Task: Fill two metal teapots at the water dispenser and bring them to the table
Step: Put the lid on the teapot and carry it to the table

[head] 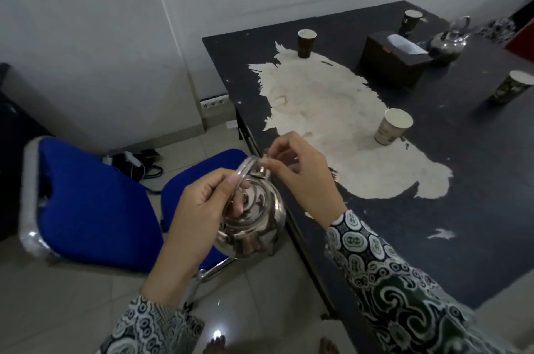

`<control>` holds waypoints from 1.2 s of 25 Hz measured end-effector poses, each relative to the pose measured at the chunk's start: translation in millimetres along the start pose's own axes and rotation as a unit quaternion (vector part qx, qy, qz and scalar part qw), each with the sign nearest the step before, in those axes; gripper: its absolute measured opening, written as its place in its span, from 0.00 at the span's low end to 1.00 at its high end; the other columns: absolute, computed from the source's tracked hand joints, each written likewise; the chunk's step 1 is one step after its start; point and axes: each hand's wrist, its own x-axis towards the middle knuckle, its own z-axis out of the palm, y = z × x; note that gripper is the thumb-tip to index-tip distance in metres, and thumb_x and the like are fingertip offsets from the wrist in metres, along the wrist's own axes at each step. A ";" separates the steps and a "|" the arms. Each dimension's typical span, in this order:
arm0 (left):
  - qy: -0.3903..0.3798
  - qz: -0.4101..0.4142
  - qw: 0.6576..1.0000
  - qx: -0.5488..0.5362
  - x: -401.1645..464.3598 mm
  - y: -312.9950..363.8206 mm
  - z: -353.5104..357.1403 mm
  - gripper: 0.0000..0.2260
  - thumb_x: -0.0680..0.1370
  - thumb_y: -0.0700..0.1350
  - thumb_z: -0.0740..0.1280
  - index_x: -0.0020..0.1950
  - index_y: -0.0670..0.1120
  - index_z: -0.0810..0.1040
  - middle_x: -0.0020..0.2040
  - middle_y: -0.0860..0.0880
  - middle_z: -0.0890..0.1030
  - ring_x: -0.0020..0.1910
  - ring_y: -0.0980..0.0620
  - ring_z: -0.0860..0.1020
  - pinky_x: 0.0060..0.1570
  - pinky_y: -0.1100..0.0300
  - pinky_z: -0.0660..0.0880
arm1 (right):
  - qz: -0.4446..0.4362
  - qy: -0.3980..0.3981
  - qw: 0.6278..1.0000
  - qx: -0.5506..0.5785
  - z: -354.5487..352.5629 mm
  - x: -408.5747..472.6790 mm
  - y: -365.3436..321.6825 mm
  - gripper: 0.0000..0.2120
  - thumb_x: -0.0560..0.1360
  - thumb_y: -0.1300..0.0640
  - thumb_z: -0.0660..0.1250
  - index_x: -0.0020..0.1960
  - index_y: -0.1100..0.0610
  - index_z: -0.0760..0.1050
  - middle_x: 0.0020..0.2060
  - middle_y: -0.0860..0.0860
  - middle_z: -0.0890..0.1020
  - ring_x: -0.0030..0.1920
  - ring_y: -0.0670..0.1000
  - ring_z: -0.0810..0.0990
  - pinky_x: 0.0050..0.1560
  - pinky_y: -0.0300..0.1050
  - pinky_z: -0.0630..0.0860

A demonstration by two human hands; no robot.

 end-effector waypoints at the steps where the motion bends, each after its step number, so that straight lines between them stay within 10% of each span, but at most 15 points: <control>1: 0.024 -0.011 1.000 -0.003 2.0 -0.5 19.1 0.13 0.74 0.51 0.59 0.40 0.46 0.80 0.28 0.49 0.75 0.32 0.51 0.75 0.38 0.63 0.76 | 0.026 -0.039 0.999 -0.001 -13.9 -1.6 6.4 0.09 0.73 0.49 0.65 0.45 0.55 0.75 0.38 0.45 0.79 0.39 0.41 0.78 0.41 0.34 0.75; 4: 0.076 -0.033 0.997 -0.001 9.7 -0.2 69.2 0.12 0.78 0.46 0.60 0.42 0.46 0.80 0.34 0.45 0.80 0.37 0.49 0.79 0.40 0.62 0.77 | 0.054 -0.167 0.984 0.016 -47.0 -7.9 21.2 0.10 0.78 0.52 0.60 0.46 0.55 0.78 0.36 0.43 0.78 0.38 0.39 0.76 0.41 0.33 0.72; 17: 0.015 -0.080 0.997 0.009 92.2 6.7 194.9 0.11 0.80 0.40 0.60 0.54 0.51 0.80 0.50 0.53 0.84 0.52 0.57 0.81 0.56 0.58 0.75 | 0.067 -0.135 0.988 0.046 -142.0 22.1 98.1 0.17 0.75 0.64 0.59 0.63 0.54 0.70 0.56 0.49 0.77 0.54 0.42 0.75 0.55 0.31 0.72; 22: 0.040 -0.097 0.994 -0.004 135.8 14.7 233.1 0.12 0.79 0.39 0.60 0.47 0.53 0.80 0.45 0.53 0.84 0.47 0.57 0.82 0.54 0.58 0.78 | 0.042 -0.150 0.986 -0.059 -169.1 29.9 139.5 0.37 0.68 0.55 0.65 0.72 0.45 0.50 0.65 0.46 0.67 0.65 0.48 0.66 0.69 0.54 0.64; 30: 0.132 -0.059 0.989 -0.015 226.9 43.5 288.6 0.08 0.78 0.36 0.62 0.46 0.46 0.80 0.41 0.50 0.83 0.43 0.54 0.82 0.47 0.63 0.79 | -0.017 -0.179 0.981 -0.070 -231.2 122.4 152.2 0.38 0.71 0.65 0.67 0.73 0.54 0.47 0.61 0.55 0.75 0.58 0.56 0.75 0.60 0.45 0.70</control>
